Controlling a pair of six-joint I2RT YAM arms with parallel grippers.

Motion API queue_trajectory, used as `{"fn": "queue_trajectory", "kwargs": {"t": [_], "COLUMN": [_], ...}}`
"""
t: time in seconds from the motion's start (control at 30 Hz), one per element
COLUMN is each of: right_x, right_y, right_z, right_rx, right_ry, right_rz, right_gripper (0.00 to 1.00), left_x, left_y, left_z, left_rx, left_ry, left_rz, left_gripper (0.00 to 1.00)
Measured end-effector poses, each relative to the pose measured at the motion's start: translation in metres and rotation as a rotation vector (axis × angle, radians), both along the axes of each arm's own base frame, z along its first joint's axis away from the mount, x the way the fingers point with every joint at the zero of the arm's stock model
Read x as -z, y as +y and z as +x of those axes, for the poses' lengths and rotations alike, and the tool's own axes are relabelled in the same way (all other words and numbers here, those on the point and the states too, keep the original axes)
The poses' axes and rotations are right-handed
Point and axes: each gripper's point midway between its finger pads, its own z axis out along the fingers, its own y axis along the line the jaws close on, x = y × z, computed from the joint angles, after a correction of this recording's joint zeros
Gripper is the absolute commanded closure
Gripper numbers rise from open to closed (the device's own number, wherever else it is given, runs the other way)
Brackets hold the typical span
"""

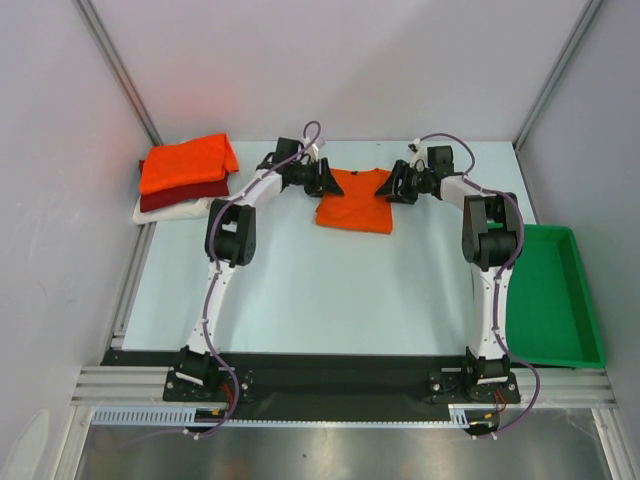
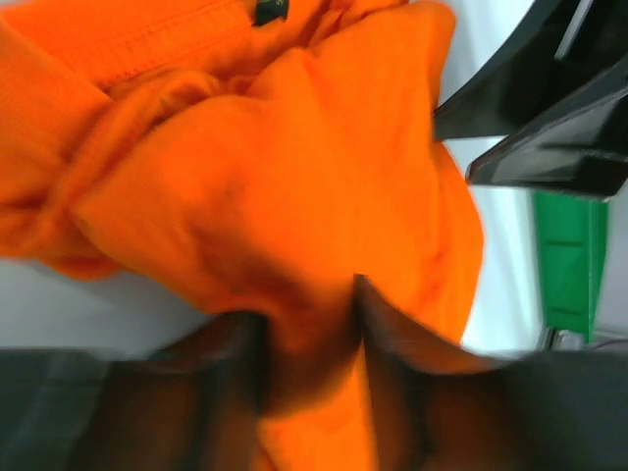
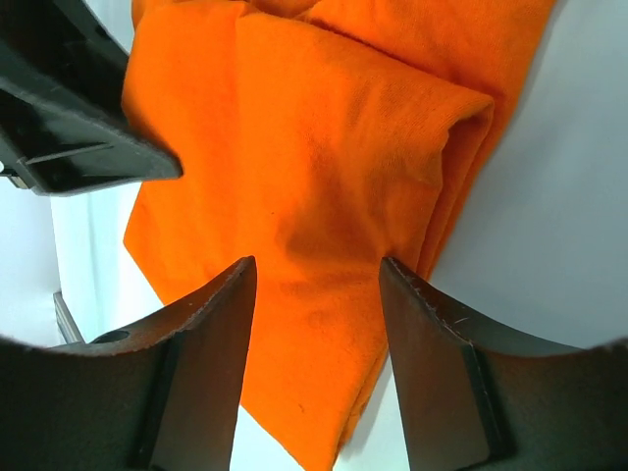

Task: Fold and stack the t-shirts
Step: Neatly place the folded tshirt to the corner

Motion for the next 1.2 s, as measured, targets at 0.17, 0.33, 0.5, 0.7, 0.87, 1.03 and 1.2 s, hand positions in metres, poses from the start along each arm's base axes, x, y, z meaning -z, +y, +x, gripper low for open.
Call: {"fn": "queue_trajectory", "kwargs": {"t": [0.17, 0.33, 0.5, 0.7, 0.87, 1.03, 1.2], "right_x": [-0.002, -0.02, -0.076, -0.121, -0.101, -0.08, -0.083], "right_y": [-0.001, -0.01, -0.029, -0.05, -0.053, -0.057, -0.069], "right_z": [-0.002, -0.019, -0.035, -0.065, -0.097, -0.128, -0.148], "right_rx": [-0.004, -0.013, 0.001, 0.037, 0.032, 0.032, 0.068], "right_ry": [-0.01, -0.033, -0.142, -0.235, -0.181, -0.113, -0.12], "right_rz": [-0.005, -0.06, -0.11, -0.149, -0.164, -0.171, -0.169], "right_gripper": [0.4, 0.39, 0.39, 0.39, 0.38, 0.38, 0.38], "left_x": [0.007, 0.003, -0.018, -0.051, -0.067, -0.082, -0.116], "left_y": [0.003, 0.021, 0.062, 0.134, 0.189, 0.221, 0.238], "left_z": [-0.003, -0.008, -0.024, -0.023, -0.011, 0.001, 0.027], "left_rx": [0.0, 0.011, 0.027, 0.01, -0.022, -0.059, -0.148], "left_ry": [0.011, -0.032, -0.073, -0.162, -0.259, -0.334, -0.455], "left_rz": [0.023, 0.126, 0.303, 0.565, 0.829, 1.011, 1.108], "left_gripper": [0.98, 1.0, 1.0, 1.0, 1.0, 1.0, 1.0]}}
